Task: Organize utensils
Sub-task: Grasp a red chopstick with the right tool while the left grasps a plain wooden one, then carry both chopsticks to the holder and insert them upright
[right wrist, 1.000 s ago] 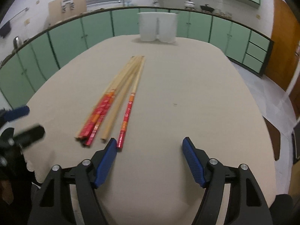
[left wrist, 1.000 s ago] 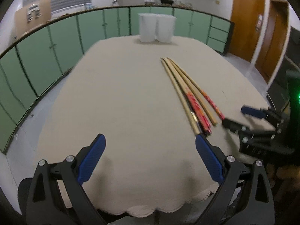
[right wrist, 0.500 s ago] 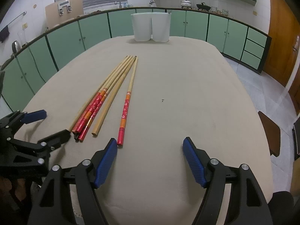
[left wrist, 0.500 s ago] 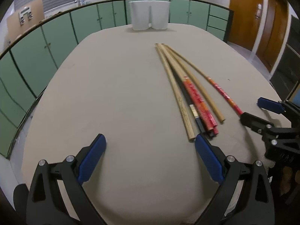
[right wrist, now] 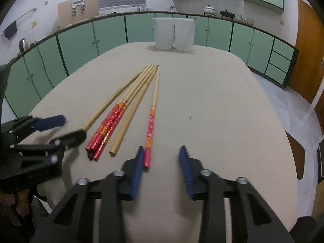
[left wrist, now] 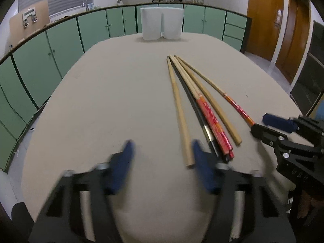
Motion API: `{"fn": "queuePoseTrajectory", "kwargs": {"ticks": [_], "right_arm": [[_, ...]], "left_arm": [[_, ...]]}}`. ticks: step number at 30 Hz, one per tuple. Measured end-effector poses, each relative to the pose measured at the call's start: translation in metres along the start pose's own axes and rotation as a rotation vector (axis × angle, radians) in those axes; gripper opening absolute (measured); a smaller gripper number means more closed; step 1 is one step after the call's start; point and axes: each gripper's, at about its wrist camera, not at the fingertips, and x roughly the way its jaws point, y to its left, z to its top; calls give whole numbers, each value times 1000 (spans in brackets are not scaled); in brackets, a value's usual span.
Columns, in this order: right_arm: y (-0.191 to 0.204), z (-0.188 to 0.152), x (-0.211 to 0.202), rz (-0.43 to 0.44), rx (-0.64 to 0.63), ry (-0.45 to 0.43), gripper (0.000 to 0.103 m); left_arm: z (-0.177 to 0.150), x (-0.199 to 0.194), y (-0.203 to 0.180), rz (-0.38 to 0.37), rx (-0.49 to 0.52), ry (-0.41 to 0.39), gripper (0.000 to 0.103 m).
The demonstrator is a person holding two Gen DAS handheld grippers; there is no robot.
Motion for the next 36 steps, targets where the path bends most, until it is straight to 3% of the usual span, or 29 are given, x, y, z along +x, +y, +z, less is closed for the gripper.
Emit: {"fn": "queuePoseTrajectory", "kwargs": {"ticks": [1,2,3,8,11,12,13,14,16,17,18,19,23,29,36], "right_arm": [[0,0,0,-4,4,-5,15],[0,0,0,-15,13,-10,7],[-2,0,0,-25,24,-12,7],[-20,-3,-4,-70,117,-19,6],[-21,-6,-7,-57,117,-19,9],[-21,-7,-9,-52,121,-17,12],[-21,-8,-10,-46,117,-14,15],[-21,-9,-11,-44,114,-13,18],[-21,-10,-11,-41,111,-12,18],[-21,-10,-11,-39,112,-11,18],[-21,-10,-10,-37,114,-6,16],[-22,-8,-10,-35,118,0,6],[-28,3,-17,-12,145,14,6],[-37,56,-62,26,133,-35,6],[-49,164,-87,78,29,-30,6]], "left_arm": [[0,-1,-1,8,-3,-12,26],[-1,-1,-1,15,-9,-19,19],[-3,-2,-1,25,-19,-23,9],[-10,-9,12,87,-95,-33,6],[-12,-13,12,88,-91,-28,10],[-13,-14,12,87,-93,-26,21],[-14,-14,14,89,-93,-23,39],[-14,-14,15,91,-97,-24,45],[-16,-14,19,77,-108,-20,47],[-16,-14,18,73,-107,-21,44],[-15,-14,19,58,-106,-20,24],[-14,-13,20,45,-108,-16,7],[-2,-21,26,-5,-153,11,6],[48,-64,37,-56,-160,-48,6],[133,-98,51,-102,-104,-114,6]]}}
